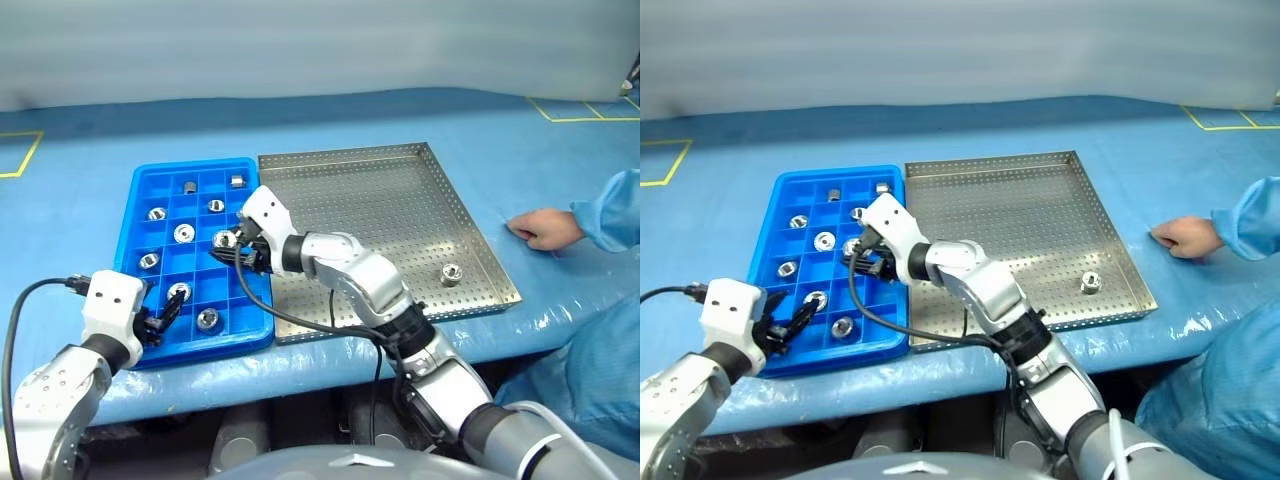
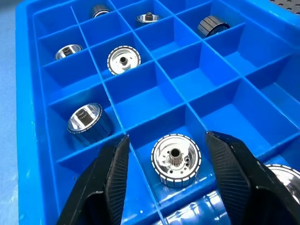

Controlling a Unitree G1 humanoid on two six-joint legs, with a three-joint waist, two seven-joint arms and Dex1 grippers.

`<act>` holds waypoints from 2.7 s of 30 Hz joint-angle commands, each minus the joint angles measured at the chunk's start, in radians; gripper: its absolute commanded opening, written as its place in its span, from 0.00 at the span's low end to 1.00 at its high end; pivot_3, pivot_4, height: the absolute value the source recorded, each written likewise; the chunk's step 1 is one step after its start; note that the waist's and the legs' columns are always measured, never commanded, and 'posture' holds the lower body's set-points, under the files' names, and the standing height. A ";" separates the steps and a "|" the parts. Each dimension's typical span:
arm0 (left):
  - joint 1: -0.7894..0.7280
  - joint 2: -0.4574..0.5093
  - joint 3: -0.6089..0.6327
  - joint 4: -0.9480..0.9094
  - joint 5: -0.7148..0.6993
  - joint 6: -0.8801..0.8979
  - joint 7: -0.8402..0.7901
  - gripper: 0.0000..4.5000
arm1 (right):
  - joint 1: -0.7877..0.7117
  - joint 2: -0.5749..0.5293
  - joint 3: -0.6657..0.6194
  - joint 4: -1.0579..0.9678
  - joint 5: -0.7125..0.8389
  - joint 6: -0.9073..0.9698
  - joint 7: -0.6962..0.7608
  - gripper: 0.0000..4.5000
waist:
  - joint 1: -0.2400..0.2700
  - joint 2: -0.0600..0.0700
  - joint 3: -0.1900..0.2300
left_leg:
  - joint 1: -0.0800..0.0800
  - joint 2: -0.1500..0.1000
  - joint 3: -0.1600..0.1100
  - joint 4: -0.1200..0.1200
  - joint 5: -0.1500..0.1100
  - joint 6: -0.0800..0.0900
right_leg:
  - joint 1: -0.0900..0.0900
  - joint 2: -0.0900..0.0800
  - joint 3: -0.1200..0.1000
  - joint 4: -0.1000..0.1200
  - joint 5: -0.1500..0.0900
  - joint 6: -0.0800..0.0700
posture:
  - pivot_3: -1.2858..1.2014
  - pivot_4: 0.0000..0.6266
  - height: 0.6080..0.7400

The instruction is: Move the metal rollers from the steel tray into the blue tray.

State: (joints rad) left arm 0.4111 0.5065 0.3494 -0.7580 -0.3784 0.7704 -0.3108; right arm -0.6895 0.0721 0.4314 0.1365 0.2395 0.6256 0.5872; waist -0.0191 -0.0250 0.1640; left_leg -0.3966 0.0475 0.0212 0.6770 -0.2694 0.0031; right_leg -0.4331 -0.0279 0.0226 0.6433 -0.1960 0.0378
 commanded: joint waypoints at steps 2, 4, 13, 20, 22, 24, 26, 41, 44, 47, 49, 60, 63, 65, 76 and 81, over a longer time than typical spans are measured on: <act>0.018 -0.036 -0.033 -0.063 0.011 -0.022 0.018 0.62 | -0.081 0.060 -0.007 0.183 -0.046 -0.141 0.022 0.38 | 0.010 0.000 0.000 | 0.000 0.000 0.000 0.000 0.000 0.000 | 0.000 0.000 0.000 0.000 0.000 0.000 | 0.57 0.24 1.00; 0.025 -0.045 -0.034 -0.069 0.015 -0.022 0.021 0.62 | -0.099 0.079 -0.010 0.240 -0.060 -0.174 0.031 0.38 | 0.015 0.000 0.000 | 0.000 0.000 -0.001 0.000 0.000 0.000 | 0.000 0.000 -0.001 0.000 0.000 -0.001 | 0.58 0.24 1.00; 0.034 -0.055 -0.033 -0.082 0.012 -0.024 0.027 0.62 | -0.165 0.124 -0.075 0.444 -0.079 -0.234 0.009 0.46 | 0.030 0.001 0.000 | 0.001 0.001 -0.001 0.000 0.000 0.000 | 0.001 0.001 -0.002 0.000 -0.001 0.000 | 0.58 0.24 1.00; 0.003 -0.053 -0.058 -0.062 0.019 -0.023 0.029 0.62 | -0.142 0.119 -0.092 0.382 -0.073 -0.227 -0.007 0.90 | 0.033 0.001 0.000 | 0.001 0.001 -0.001 0.000 0.000 0.000 | 0.001 0.001 -0.002 0.000 -0.002 0.001 | 0.57 0.24 1.00; -0.010 -0.052 -0.067 -0.054 0.021 -0.025 0.027 0.62 | -0.129 0.110 -0.093 0.348 -0.079 -0.228 -0.022 0.90 | 0.033 0.001 0.001 | 0.000 0.001 -0.001 0.000 0.000 0.000 | 0.001 0.001 -0.002 0.000 -0.001 0.000 | 0.57 0.24 1.00; -0.038 -0.053 -0.084 -0.052 0.016 -0.029 0.022 0.62 | -0.103 0.085 -0.098 0.266 -0.084 -0.218 -0.044 0.90 | 0.032 0.001 0.001 | 0.000 0.001 -0.001 0.000 0.000 0.000 | 0.000 0.001 -0.002 0.000 -0.001 -0.001 | 0.57 0.24 1.00; -0.097 -0.077 -0.101 -0.056 -0.021 -0.036 0.015 0.62 | -0.062 0.042 -0.102 0.134 -0.083 -0.190 -0.048 0.90 | 0.036 0.001 0.001 | 0.000 0.001 -0.001 -0.001 0.000 0.000 | 0.000 0.001 -0.002 0.000 -0.001 -0.001 | 0.56 0.24 1.00; -0.748 -0.173 -0.518 0.454 0.043 -0.174 -0.202 0.62 | 0.333 -0.541 -0.293 -0.688 -0.199 0.167 -0.113 0.90 | -0.033 0.003 0.000 | 0.000 -0.002 -0.001 0.001 0.000 0.000 | 0.002 0.000 0.000 -0.001 0.000 0.001 | 0.42 0.24 1.00; -0.850 -0.211 -0.587 0.618 0.067 -0.229 -0.287 0.62 | 0.452 -0.592 -0.351 -0.783 -0.156 0.171 -0.080 0.90 | -0.074 0.003 0.000 | 0.000 -0.002 -0.001 0.001 0.000 0.001 | 0.002 0.001 0.001 -0.001 0.000 0.004 | 0.39 0.24 1.00; -0.936 -0.269 -0.624 0.768 0.076 -0.280 -0.354 0.62 | 0.540 -0.639 -0.359 -0.856 -0.154 0.185 -0.069 0.90 | -0.116 0.003 0.000 | -0.001 -0.002 -0.001 0.001 -0.001 0.002 | 0.002 0.001 0.001 -0.001 -0.001 0.009 | 0.37 0.24 1.00; -0.979 -0.308 -0.628 0.858 0.085 -0.302 -0.369 0.62 | 0.578 -0.653 -0.360 -0.890 -0.148 0.195 -0.071 0.90 | -0.150 0.003 0.000 | -0.001 -0.003 -0.001 0.001 -0.001 0.002 | 0.002 0.001 0.002 -0.002 -0.001 0.009 | 0.35 0.24 1.00; -1.142 -0.498 -0.663 1.311 0.251 -0.454 -0.302 0.62 | 0.700 -0.667 -0.392 -0.999 -0.137 0.242 -0.098 0.90 | -0.340 0.001 0.001 | 0.001 -0.005 -0.001 0.003 -0.002 0.003 | 0.004 0.001 0.007 -0.002 -0.002 0.011 | 0.31 0.24 1.00; -1.163 -0.536 -0.655 1.386 0.275 -0.486 -0.286 0.62 | 0.706 -0.665 -0.394 -1.003 -0.135 0.241 -0.106 0.90 | -0.379 0.001 0.001 | 0.001 -0.005 -0.001 0.002 -0.002 0.003 | 0.004 0.001 0.009 -0.001 -0.002 0.012 | 0.31 0.24 1.00; -1.177 -0.550 -0.658 1.429 0.296 -0.504 -0.276 0.62 | 0.708 -0.661 -0.396 -1.004 -0.132 0.236 -0.112 0.90 | -0.401 0.000 0.001 | 0.002 -0.006 -0.001 0.002 -0.002 0.003 | 0.004 0.001 0.011 -0.001 -0.002 0.013 | 0.31 0.24 1.00; -1.217 -0.592 -0.643 1.583 0.372 -0.577 -0.234 0.62 | 0.710 -0.655 -0.392 -1.004 -0.129 0.218 -0.139 0.90 | -0.462 0.000 0.002 | 0.002 -0.011 0.003 0.000 -0.003 0.006 | 0.005 0.001 0.026 -0.003 0.002 0.026 | 0.30 0.24 1.00; -1.216 -0.594 -0.627 1.592 0.385 -0.584 -0.227 0.62 | 0.700 -0.652 -0.381 -0.998 -0.131 0.215 -0.146 0.90 | -0.464 0.000 0.002 | 0.003 -0.012 0.005 -0.001 -0.003 0.006 | 0.004 0.001 0.029 -0.003 0.002 0.027 | 0.31 0.24 1.00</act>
State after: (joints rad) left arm -0.7919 -0.0781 -0.2909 0.8239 -0.0009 0.1932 -0.5450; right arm 0.0212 -0.5835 0.0628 -0.8294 0.1052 0.8587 0.4502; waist -0.4835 -0.0252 0.1657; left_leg -0.3941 0.0359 0.0265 0.6761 -0.2725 0.0094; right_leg -0.4286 -0.0268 0.0517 0.6404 -0.1937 0.0650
